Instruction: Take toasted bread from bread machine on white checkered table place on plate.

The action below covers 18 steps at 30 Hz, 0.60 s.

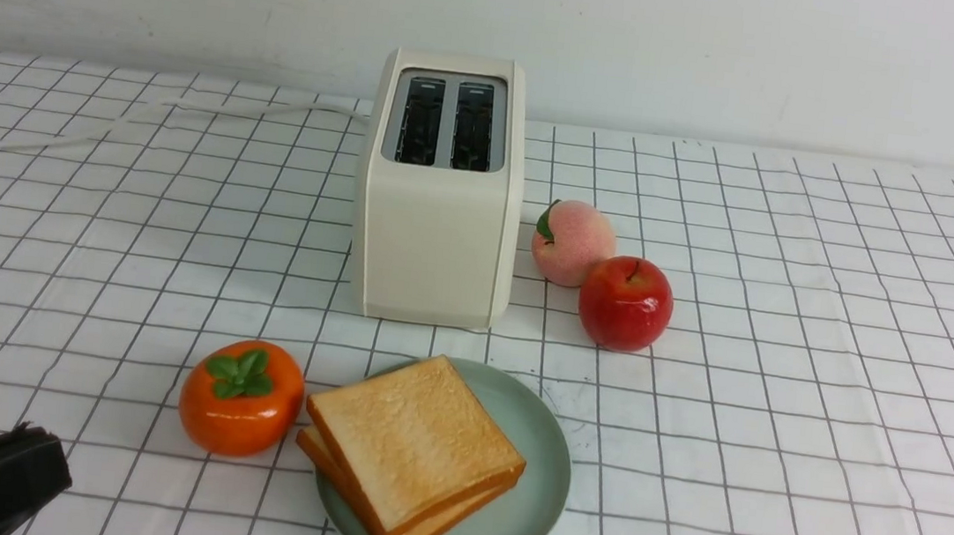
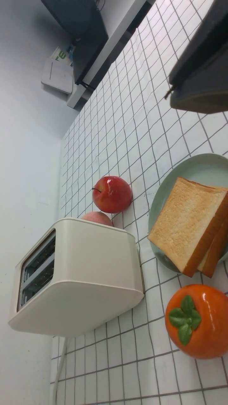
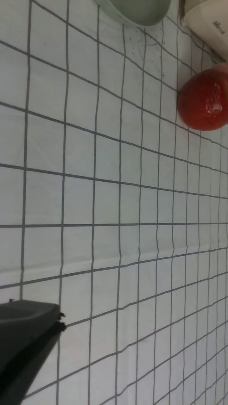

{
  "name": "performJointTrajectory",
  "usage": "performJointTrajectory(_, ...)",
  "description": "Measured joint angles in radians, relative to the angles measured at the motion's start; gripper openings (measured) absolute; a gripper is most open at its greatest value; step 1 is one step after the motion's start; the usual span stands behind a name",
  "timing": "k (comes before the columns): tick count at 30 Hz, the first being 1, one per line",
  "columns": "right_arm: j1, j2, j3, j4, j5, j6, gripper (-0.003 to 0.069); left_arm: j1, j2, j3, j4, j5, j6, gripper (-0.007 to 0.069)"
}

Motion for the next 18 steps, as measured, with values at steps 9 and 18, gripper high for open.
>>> performJointTrajectory(9,0.000,0.000,0.000,0.000,0.000,0.000,-0.0010,0.003,0.000,0.000,0.000,0.000,0.000,0.0012)
performJointTrajectory(18,0.000,0.000,0.000,0.000,0.000,0.000,-0.0010,0.341,-0.117,0.157,0.031,-0.063,0.000,-0.0013)
